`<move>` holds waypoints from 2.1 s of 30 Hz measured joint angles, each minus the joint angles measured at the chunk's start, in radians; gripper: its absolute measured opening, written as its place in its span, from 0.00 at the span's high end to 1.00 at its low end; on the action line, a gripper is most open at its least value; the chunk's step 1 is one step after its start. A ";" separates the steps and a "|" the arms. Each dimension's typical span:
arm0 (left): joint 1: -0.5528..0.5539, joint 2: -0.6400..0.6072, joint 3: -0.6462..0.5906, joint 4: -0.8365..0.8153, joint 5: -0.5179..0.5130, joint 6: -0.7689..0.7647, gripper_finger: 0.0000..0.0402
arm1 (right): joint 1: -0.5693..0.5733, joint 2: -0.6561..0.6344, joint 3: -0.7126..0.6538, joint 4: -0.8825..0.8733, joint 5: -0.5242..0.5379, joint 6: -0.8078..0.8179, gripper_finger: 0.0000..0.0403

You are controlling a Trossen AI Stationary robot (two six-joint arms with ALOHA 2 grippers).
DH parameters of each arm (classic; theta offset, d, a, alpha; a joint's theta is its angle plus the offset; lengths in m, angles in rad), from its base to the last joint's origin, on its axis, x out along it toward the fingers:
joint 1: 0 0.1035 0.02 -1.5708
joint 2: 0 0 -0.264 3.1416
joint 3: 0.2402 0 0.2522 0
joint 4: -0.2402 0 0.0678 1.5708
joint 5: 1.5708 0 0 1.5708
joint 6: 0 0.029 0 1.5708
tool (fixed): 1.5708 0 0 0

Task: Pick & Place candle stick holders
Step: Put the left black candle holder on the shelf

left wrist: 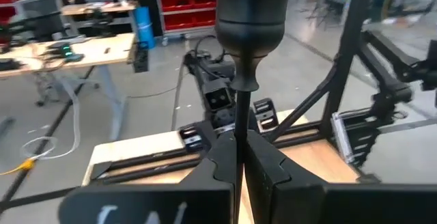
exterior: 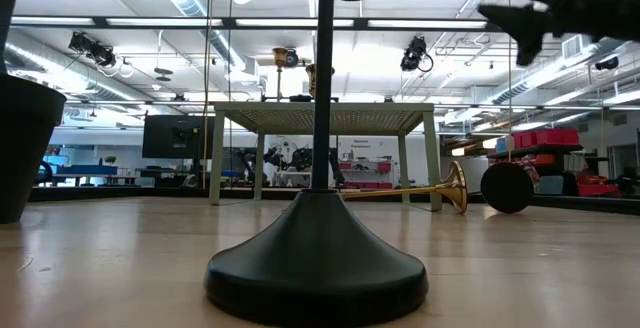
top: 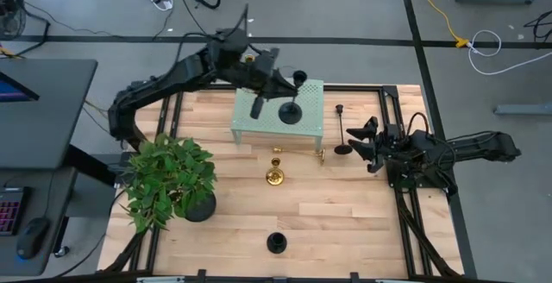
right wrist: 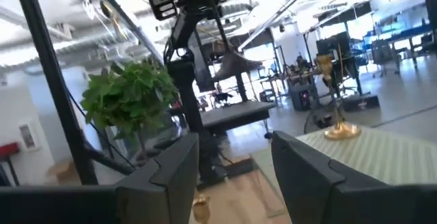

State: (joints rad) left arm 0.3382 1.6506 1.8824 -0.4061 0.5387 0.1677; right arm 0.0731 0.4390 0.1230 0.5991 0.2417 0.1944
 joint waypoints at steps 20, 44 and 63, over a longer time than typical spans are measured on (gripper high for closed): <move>-0.005 0.039 0.000 0.045 0.055 -0.053 0.97 | -0.002 0.591 0.529 -0.002 0.087 -0.397 0.54; -0.005 0.039 0.000 0.050 0.061 -0.055 0.97 | -0.118 0.822 0.754 0.064 0.027 -0.437 0.54; -0.005 0.039 0.000 0.047 0.058 -0.053 0.90 | -0.132 0.816 0.754 0.058 -0.004 -0.406 0.98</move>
State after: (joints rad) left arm 0.3332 1.6894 1.8828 -0.3593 0.5971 0.1148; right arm -0.0587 1.2549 0.8768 0.6567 0.2375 -0.2120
